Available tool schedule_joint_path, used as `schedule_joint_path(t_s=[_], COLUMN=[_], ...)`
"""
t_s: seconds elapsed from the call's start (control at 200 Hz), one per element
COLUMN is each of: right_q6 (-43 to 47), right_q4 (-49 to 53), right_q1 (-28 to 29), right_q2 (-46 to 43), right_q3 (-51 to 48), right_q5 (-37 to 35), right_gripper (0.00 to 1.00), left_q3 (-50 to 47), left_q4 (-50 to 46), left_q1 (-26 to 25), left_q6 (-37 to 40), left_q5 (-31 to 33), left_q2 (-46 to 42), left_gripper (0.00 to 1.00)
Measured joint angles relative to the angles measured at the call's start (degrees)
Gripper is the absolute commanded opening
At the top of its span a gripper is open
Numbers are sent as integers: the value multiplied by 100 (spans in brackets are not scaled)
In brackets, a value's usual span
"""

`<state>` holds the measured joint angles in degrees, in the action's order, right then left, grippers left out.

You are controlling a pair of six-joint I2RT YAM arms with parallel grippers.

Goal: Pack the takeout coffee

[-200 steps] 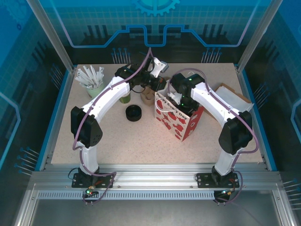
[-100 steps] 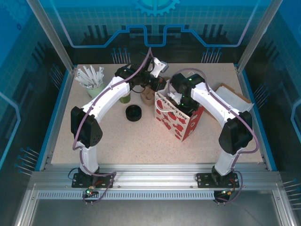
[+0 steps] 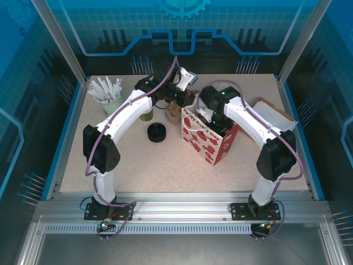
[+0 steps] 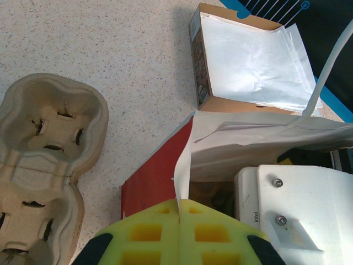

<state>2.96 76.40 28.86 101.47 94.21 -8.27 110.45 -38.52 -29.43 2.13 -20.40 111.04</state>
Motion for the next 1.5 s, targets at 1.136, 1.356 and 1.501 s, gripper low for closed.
schedule_joint_path(t_s=[1.136, 1.356, 1.501], right_q6=[2, 2, 2], right_q4=[-527, -540, -540], right_q1=[-81, -81, -81], right_q2=[-125, -127, -127], right_q3=[-378, -380, -380], right_q5=[107, 114, 116], right_gripper=[36, 36, 36], left_q3=[-4, -4, -4], left_q4=[-4, -2, -2], left_q1=[0, 0, 0], left_q6=[101, 103, 103], left_q5=[-2, -2, -2], left_q2=[0, 0, 0], left_gripper=[0, 0, 0])
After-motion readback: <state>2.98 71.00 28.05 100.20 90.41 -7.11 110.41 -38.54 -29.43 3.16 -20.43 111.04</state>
